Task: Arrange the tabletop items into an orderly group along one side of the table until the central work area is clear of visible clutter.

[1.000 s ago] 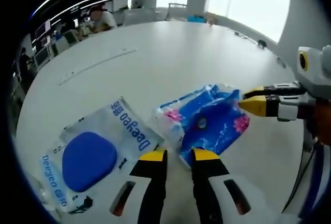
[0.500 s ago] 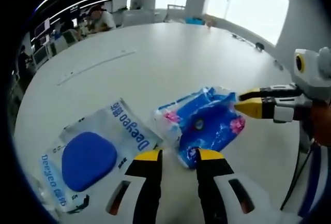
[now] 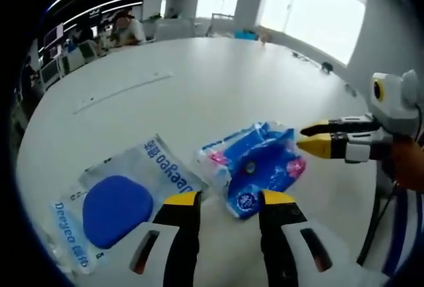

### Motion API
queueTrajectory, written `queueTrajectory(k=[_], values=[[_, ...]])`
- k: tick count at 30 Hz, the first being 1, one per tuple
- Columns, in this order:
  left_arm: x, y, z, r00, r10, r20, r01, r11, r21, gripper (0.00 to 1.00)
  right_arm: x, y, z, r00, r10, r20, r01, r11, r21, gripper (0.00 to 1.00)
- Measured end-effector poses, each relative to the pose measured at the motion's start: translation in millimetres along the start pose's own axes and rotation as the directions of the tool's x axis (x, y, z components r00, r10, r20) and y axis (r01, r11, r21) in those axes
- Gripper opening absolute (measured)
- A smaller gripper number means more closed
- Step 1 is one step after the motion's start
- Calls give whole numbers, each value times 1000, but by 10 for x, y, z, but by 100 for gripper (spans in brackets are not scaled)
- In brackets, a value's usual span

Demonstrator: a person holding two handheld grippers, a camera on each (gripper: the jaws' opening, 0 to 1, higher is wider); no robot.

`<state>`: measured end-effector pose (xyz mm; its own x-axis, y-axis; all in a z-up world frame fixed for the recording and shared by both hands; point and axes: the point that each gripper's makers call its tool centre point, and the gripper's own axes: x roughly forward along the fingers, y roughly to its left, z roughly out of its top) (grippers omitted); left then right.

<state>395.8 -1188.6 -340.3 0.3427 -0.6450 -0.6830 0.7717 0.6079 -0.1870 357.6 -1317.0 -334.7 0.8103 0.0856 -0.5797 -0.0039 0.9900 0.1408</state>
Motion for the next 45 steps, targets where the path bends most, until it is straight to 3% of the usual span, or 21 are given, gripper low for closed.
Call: queueTrajectory(k=[11, 21, 32, 45], values=[[-150, -27, 117, 997, -60, 54, 61, 998, -15, 41, -98, 54, 99, 1000, -5, 21, 5, 1000, -6, 24], [-326, 18, 204, 991, -97, 93, 99, 995, -21, 42, -180, 200, 223, 999, 9, 44, -8, 1000, -20, 25], [-618, 152, 360, 982, -118, 149, 117, 993, 16, 44, -232, 473, 414, 997, 40, 72, -37, 998, -41, 28], [-975, 363, 382, 975, -118, 187, 115, 993, 30, 46, -246, 823, 569, 994, 70, 87, -64, 996, -65, 28]])
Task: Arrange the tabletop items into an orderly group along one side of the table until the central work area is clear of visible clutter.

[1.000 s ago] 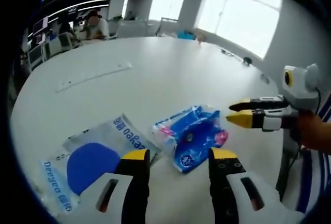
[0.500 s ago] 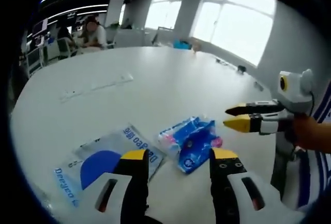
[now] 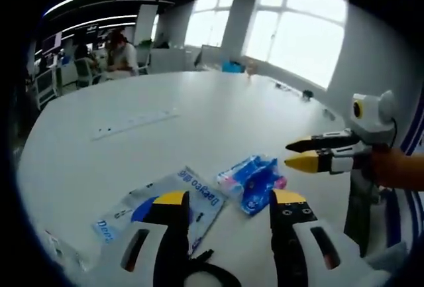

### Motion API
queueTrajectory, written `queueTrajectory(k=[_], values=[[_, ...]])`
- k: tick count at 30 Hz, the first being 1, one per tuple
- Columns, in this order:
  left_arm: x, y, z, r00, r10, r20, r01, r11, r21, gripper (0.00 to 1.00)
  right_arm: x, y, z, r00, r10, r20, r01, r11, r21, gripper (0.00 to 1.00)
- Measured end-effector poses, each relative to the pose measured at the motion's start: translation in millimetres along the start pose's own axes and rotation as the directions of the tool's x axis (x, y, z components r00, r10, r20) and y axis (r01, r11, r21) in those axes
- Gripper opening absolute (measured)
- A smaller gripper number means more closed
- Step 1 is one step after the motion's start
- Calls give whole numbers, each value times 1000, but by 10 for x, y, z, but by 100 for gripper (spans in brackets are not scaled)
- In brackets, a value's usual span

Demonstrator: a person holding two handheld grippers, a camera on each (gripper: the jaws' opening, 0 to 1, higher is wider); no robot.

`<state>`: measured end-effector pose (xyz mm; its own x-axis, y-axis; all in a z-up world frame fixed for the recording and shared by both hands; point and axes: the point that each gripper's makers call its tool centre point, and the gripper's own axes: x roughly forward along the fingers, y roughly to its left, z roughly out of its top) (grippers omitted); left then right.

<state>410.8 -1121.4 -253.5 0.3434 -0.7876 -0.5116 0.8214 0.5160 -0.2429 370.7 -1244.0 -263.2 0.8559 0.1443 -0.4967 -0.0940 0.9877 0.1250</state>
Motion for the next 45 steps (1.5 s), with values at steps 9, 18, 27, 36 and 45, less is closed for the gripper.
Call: queueTrajectory(k=[9, 18, 27, 36, 45], values=[[-226, 111, 9, 1000, 9, 19, -9, 1000, 7, 46, -1, 203, 70, 1000, 14, 6, -14, 1000, -13, 28], [-419, 223, -10, 999, 26, 38, -26, 1000, 4, 47, 27, 418, 142, 999, 35, 13, -35, 999, -28, 28], [-607, 327, -112, 998, 45, 41, -45, 999, 4, 48, 84, 672, 187, 997, 74, 21, -73, 997, -39, 28], [-745, 446, -303, 997, 75, 24, -74, 997, -8, 47, 182, 959, 122, 992, 123, -4, -123, 991, -53, 28], [-832, 513, -529, 995, 96, -2, -96, 995, -14, 46, 288, 1278, 4, 984, 173, -32, -174, 983, -57, 28]])
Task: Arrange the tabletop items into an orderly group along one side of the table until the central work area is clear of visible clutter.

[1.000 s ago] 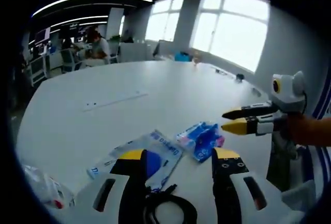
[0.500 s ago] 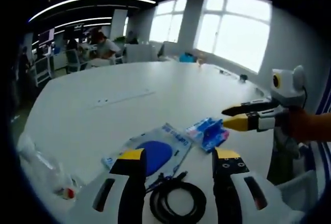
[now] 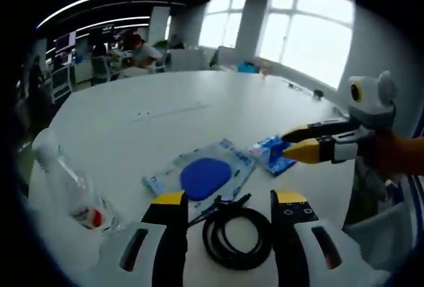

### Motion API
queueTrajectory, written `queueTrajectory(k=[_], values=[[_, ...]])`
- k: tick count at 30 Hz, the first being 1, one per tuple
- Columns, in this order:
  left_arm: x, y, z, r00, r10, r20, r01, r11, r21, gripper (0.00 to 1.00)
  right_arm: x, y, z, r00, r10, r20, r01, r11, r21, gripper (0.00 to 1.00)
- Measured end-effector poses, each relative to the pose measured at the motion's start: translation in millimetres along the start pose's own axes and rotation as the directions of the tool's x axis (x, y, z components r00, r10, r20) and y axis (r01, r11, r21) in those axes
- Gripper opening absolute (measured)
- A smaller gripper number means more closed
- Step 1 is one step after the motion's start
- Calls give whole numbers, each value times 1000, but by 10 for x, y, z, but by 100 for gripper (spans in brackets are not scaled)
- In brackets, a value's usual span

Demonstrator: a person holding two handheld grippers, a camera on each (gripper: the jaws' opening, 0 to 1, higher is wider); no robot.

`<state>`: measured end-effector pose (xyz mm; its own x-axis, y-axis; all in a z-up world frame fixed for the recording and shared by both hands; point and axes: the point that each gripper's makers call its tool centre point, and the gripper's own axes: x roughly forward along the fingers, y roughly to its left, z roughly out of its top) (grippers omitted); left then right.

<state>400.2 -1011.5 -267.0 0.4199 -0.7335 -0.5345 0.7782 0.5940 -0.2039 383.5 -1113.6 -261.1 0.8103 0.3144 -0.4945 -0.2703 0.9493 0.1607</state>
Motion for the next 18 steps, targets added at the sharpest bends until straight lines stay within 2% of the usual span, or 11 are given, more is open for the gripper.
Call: queueTrajectory(k=[6, 18], values=[[-33, 24, -122, 1000, 6, -12, -6, 1000, -23, 46, 73, 142, -88, 1000, 25, -18, -25, 1000, -5, 28], [-48, 46, -345, 999, 10, -45, -11, 999, -35, 46, 118, 222, -246, 998, 30, -55, -30, 1000, -4, 28]])
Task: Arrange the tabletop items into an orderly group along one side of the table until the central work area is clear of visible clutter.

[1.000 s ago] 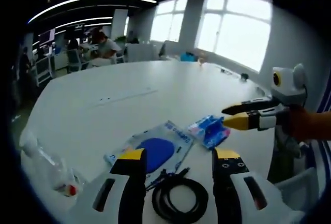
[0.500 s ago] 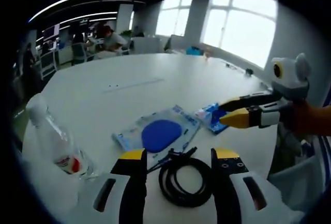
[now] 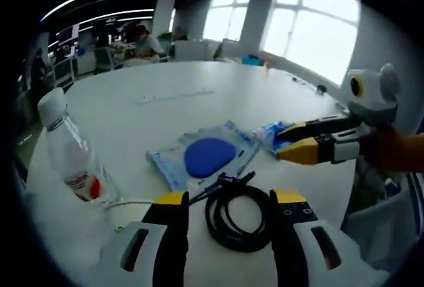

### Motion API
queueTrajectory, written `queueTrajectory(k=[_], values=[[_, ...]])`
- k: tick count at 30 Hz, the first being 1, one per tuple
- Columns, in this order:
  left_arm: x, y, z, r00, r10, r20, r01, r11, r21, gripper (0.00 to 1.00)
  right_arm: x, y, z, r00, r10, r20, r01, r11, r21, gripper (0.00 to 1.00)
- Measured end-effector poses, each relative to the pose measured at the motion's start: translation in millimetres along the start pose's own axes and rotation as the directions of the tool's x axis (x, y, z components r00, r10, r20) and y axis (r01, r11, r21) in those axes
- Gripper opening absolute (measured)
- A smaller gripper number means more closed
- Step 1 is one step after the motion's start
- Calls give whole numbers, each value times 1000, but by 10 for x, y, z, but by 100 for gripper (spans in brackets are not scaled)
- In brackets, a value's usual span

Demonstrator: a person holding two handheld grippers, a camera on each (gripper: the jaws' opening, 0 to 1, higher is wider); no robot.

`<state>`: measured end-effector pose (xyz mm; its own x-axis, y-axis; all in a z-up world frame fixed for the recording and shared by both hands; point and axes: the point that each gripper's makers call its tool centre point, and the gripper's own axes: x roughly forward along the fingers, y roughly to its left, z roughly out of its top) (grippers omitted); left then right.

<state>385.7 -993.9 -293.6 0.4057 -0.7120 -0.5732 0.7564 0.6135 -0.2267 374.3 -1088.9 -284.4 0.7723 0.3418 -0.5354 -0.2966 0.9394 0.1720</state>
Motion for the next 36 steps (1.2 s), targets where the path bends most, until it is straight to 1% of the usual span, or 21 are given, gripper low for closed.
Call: queueTrajectory(k=[3, 5, 6, 8, 12, 13, 15, 16, 17, 18, 19, 24, 26, 31, 33, 36], values=[[3, 14, -69, 1000, 1, -14, -1, 1000, -4, 45, 29, 18, -81, 1000, 1, -20, -1, 1000, 2, 28], [-4, 11, -91, 1000, 0, -15, 0, 1000, -7, 45, 44, 42, -119, 1000, 4, -22, -4, 1000, 5, 28], [-6, 10, -111, 1000, 0, -21, 0, 1000, -6, 45, 55, 52, -168, 999, 4, -39, -3, 1000, 5, 28], [-4, 14, -143, 1000, 0, -25, 0, 1000, -7, 45, 75, 60, -203, 999, 3, -40, -3, 1000, 10, 29], [5, 15, -209, 999, 0, -38, 0, 1000, -13, 45, 122, 109, -317, 997, 10, -71, -9, 1000, 18, 31], [15, 15, -235, 999, -3, -44, 3, 1000, -15, 45, 135, 122, -350, 997, 11, -80, -10, 1000, 17, 32], [22, 12, -264, 999, -3, -50, 2, 1000, -11, 45, 152, 117, -367, 997, 0, -73, 1, 1000, 21, 36], [25, 10, -281, 999, -5, -51, 4, 1000, -15, 46, 165, 117, -414, 996, -1, -94, 3, 1000, 29, 38], [29, 12, -295, 999, -6, -52, 5, 1000, -19, 46, 176, 122, -415, 996, 1, -88, 2, 999, 32, 39], [37, 11, -325, 998, -8, -59, 6, 1000, -25, 46, 189, 134, -441, 995, 2, -97, 1, 999, 33, 40], [42, 12, -337, 998, -10, -60, 8, 1000, -25, 46, 196, 149, -470, 994, 8, -111, -4, 999, 35, 39], [72, 38, -440, 997, -9, -77, 6, 999, -39, 46, 233, 162, -526, 993, 2, -120, 2, 999, 35, 38], [82, 51, -481, 996, -8, -88, 4, 999, -41, 46, 257, 158, -584, 990, 3, -139, 2, 999, 37, 37], [104, 81, -519, 995, -3, -97, -2, 999, -52, 44, 278, 148, -612, 990, 0, -140, 7, 999, 48, 35], [112, 79, -514, 995, -3, -97, -3, 998, -64, 43, 292, 149, -633, 989, -3, -150, 9, 999, 37, 34], [138, 84, -527, 994, 2, -107, -9, 998, -56, 40, 307, 144, -649, 988, -4, -156, 11, 999, 41, 31]])
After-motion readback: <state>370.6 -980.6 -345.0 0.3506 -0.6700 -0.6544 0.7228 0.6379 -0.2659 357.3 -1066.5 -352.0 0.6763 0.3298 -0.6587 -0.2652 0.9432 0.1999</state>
